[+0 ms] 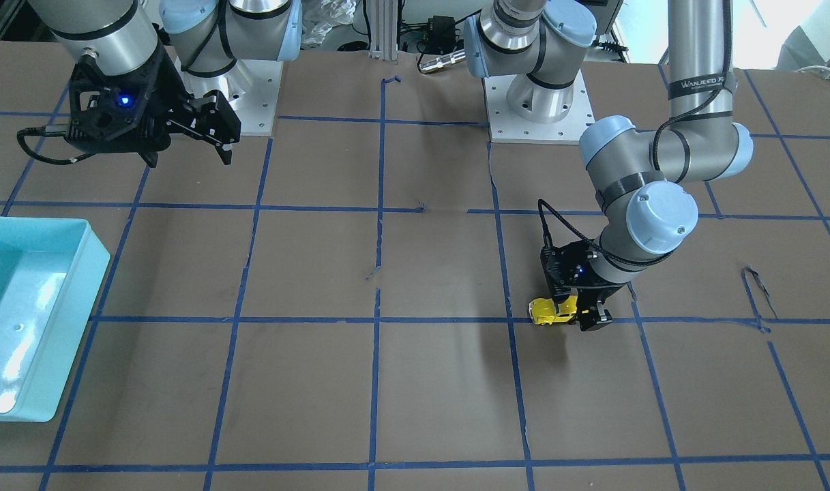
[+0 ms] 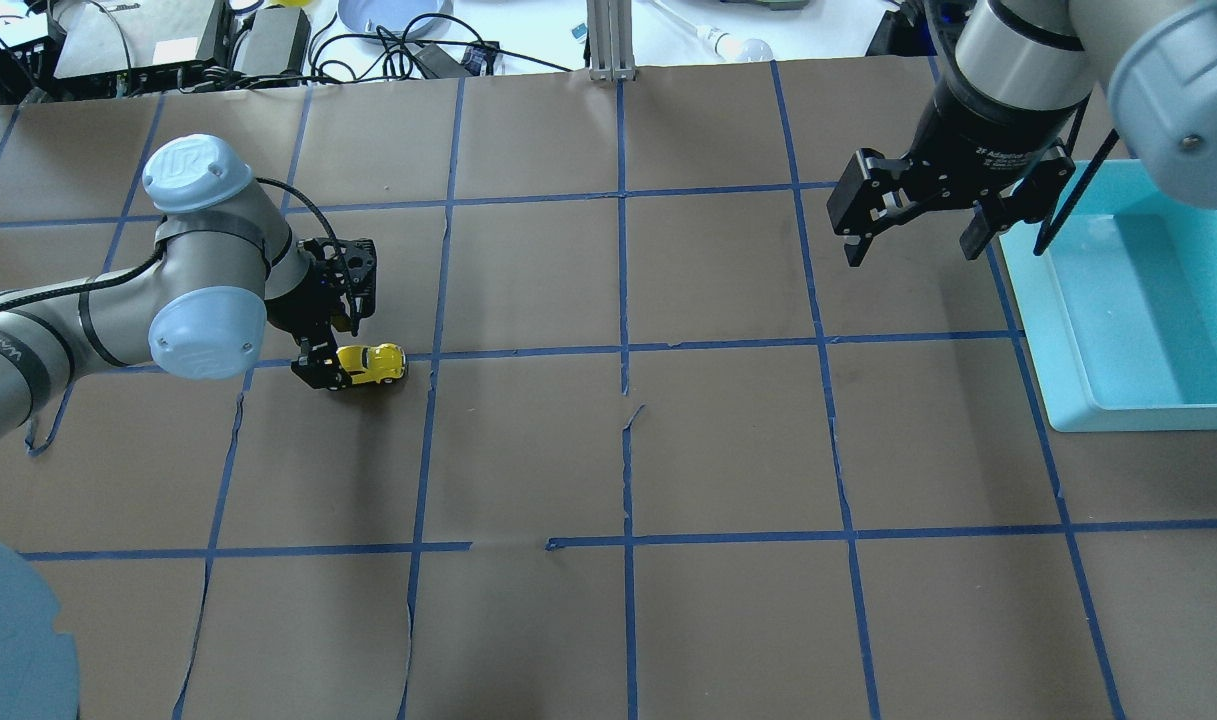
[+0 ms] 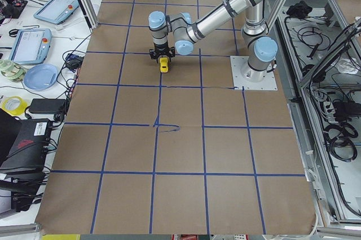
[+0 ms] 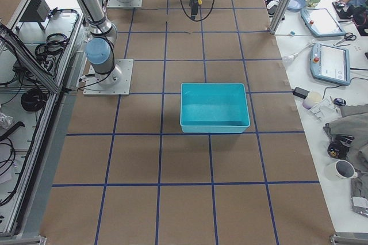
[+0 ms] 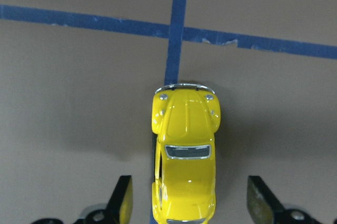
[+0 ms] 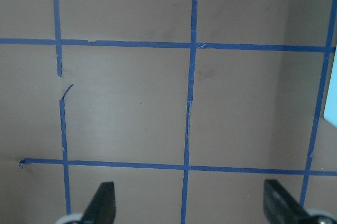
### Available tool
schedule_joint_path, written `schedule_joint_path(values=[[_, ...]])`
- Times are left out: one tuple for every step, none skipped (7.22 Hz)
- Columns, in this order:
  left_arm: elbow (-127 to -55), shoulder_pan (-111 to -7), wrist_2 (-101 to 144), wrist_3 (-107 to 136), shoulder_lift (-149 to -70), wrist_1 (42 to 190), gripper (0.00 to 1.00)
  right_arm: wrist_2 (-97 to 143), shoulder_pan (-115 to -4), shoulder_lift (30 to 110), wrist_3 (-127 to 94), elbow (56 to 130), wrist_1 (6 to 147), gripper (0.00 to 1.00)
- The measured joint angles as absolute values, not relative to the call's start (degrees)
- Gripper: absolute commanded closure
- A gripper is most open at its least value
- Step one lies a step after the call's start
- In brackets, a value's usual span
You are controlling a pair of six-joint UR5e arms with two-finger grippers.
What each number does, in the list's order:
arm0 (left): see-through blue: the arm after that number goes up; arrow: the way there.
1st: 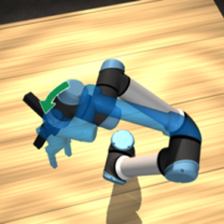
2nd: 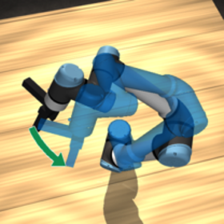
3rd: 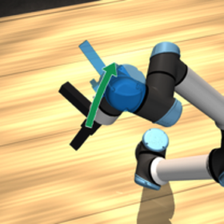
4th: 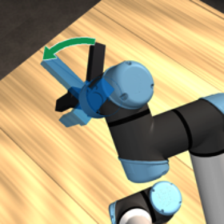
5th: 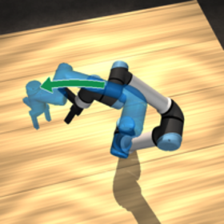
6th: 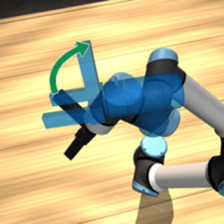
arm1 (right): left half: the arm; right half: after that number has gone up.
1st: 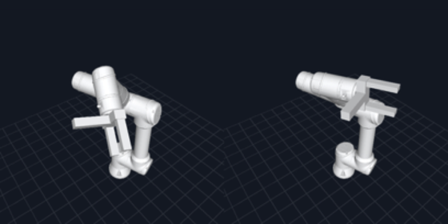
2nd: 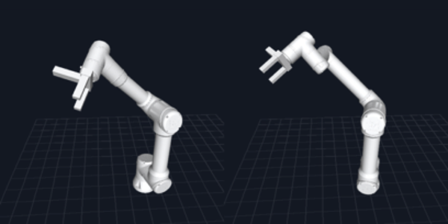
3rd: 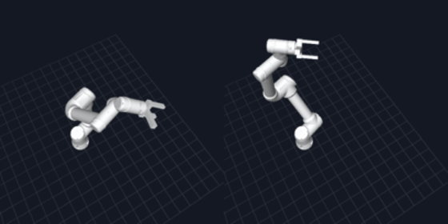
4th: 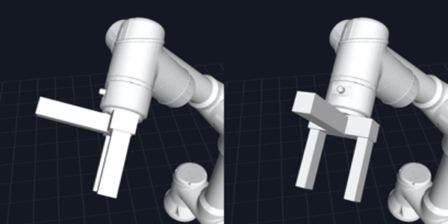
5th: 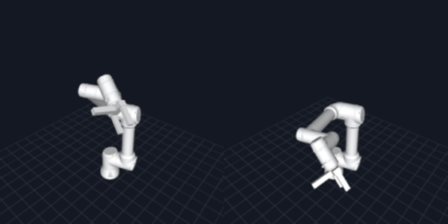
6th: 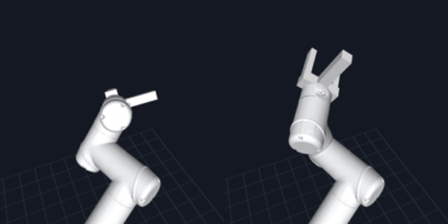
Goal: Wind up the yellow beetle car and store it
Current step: 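Press the left gripper down on the car's roof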
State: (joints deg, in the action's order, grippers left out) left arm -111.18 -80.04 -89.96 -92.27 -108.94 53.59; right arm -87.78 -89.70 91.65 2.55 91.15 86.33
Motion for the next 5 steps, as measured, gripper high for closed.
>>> schedule_joint_path(values=[[-111.22, -80.07, -89.86, -91.96, -109.29, 52.94, 0.20, -87.80, -89.72, 91.73, 2.17, 91.15, 86.20, 0.00], [-111.55, -80.08, -89.83, -92.04, -109.77, 51.67, 0.23, -87.80, -89.73, 91.83, 1.35, 91.16, 86.16, 0.00], [-112.06, -80.07, -89.82, -92.27, -110.21, 50.59, 0.34, -87.83, -89.73, 91.88, 0.56, 91.17, 86.14, 0.00], [-112.40, -80.08, -89.89, -93.40, -110.51, 49.81, 0.36, -88.24, -89.73, 91.89, 0.27, 91.17, 86.14, 0.00], [-112.47, -80.07, -90.05, -94.98, -110.65, 49.46, 0.75, -89.13, -89.74, 91.88, 0.23, 91.17, 86.13, 0.00]])
